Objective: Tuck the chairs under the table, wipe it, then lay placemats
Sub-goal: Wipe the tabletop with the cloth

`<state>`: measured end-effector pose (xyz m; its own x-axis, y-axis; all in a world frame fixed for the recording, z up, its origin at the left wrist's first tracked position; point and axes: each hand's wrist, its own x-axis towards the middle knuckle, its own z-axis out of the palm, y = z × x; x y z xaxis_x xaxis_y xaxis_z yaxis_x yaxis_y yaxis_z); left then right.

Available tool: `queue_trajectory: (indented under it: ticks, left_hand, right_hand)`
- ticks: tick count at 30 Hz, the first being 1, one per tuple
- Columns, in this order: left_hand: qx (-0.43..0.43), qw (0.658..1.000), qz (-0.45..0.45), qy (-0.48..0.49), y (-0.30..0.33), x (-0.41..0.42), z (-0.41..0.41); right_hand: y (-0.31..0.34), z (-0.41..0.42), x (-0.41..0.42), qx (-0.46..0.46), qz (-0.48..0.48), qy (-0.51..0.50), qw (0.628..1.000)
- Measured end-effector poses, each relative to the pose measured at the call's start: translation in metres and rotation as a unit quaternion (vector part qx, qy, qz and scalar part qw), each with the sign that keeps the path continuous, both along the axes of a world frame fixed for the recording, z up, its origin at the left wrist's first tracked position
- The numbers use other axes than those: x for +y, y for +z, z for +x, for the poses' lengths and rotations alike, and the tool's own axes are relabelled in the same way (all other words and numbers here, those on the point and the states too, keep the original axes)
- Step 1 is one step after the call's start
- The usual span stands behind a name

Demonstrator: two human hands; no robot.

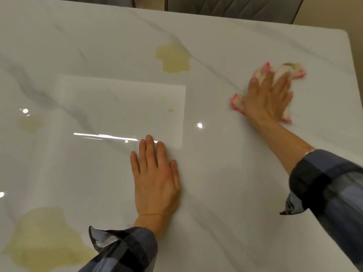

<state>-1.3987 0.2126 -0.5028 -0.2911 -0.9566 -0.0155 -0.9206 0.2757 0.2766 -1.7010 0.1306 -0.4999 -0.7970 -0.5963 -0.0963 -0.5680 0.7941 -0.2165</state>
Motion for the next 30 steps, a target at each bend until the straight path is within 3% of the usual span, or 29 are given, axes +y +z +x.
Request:
queue_trajectory:
  ticks: [3,5,9,13,16,19,23,30]
  left_hand:
    - [0.003,1.0,-0.003,0.0,0.0,0.0,0.0]
    - [0.005,1.0,-0.002,0.003,0.001,0.0,0.0]
    - [0.011,1.0,0.004,0.002,0.002,0.001,0.0]
    - [0.007,1.0,0.001,0.003,0.003,0.0,0.0]
    - [0.003,1.0,-0.004,-0.004,0.003,0.002,-0.001]
    - [-0.003,1.0,-0.013,-0.009,0.001,0.0,-0.001]
    - [-0.005,0.999,-0.031,-0.011,-0.005,0.001,-0.001]
    - [0.006,0.999,-0.037,-0.017,-0.009,0.0,-0.001]
  right_hand:
    - [0.005,0.063,-0.027,-0.009,0.019,0.202,0.979]
    - [0.009,0.121,-0.031,-0.003,-0.016,0.272,0.962]
    - [0.007,0.172,-0.012,-0.009,-0.041,0.292,0.956]
    - [0.01,0.172,0.038,-0.012,-0.033,0.316,0.948]
    - [0.006,0.151,0.058,0.004,-0.018,0.275,0.961]
    - [0.003,0.12,0.028,0.036,-0.014,0.211,0.977]
    - [0.003,0.084,-0.053,0.0,-0.02,0.158,0.987]
    - [0.004,0.108,-0.157,-0.029,0.001,0.321,0.947]
